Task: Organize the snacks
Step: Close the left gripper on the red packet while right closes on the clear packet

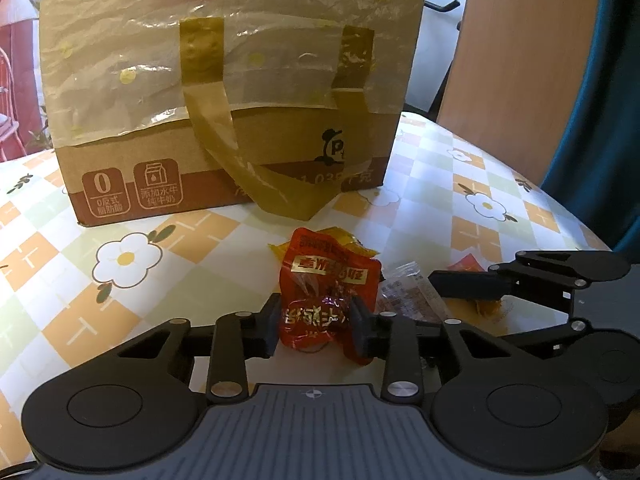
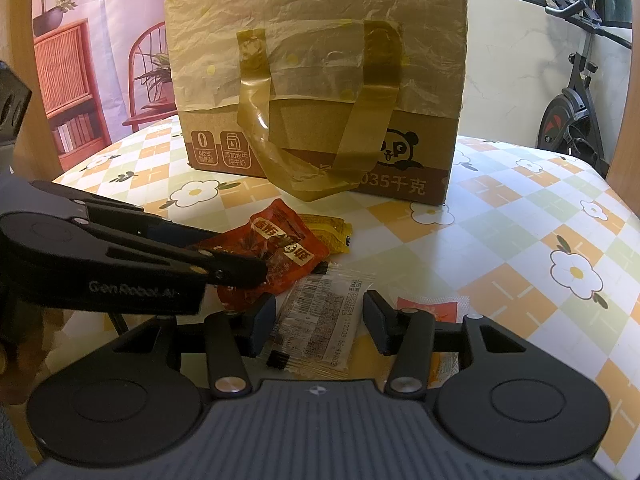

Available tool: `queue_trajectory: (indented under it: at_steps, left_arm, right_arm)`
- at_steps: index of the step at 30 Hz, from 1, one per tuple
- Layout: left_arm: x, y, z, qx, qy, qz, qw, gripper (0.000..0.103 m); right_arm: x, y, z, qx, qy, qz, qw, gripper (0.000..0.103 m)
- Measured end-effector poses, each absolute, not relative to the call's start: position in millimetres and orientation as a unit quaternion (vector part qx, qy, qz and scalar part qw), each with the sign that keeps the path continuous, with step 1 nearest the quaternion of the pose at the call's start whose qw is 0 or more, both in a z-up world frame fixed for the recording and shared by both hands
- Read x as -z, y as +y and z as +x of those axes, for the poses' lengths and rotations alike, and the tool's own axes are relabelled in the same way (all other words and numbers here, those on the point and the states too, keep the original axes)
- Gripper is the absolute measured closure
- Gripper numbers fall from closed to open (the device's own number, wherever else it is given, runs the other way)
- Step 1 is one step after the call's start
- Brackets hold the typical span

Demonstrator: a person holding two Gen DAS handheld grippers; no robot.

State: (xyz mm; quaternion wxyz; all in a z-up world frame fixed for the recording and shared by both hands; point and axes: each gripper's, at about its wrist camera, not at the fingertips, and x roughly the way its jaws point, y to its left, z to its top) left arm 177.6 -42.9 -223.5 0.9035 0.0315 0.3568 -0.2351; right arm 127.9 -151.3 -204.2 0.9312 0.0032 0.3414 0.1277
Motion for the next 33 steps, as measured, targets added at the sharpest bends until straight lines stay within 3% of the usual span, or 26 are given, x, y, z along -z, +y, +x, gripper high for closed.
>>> queue_trajectory:
  at_steps: [25,33]
  left_arm:
    - [193,-6,160,0.185,0.297,-0.007,0.937,0.068]
    - [183,7,156,0.174,0.278,-0.026,0.944,0.068]
  right_arm:
    - [204,-146,127,-0.123,0.341,-0.016,0.932,0.051]
    - [195,-155,113,-0.111,0.298,0.006,0.948,0.053]
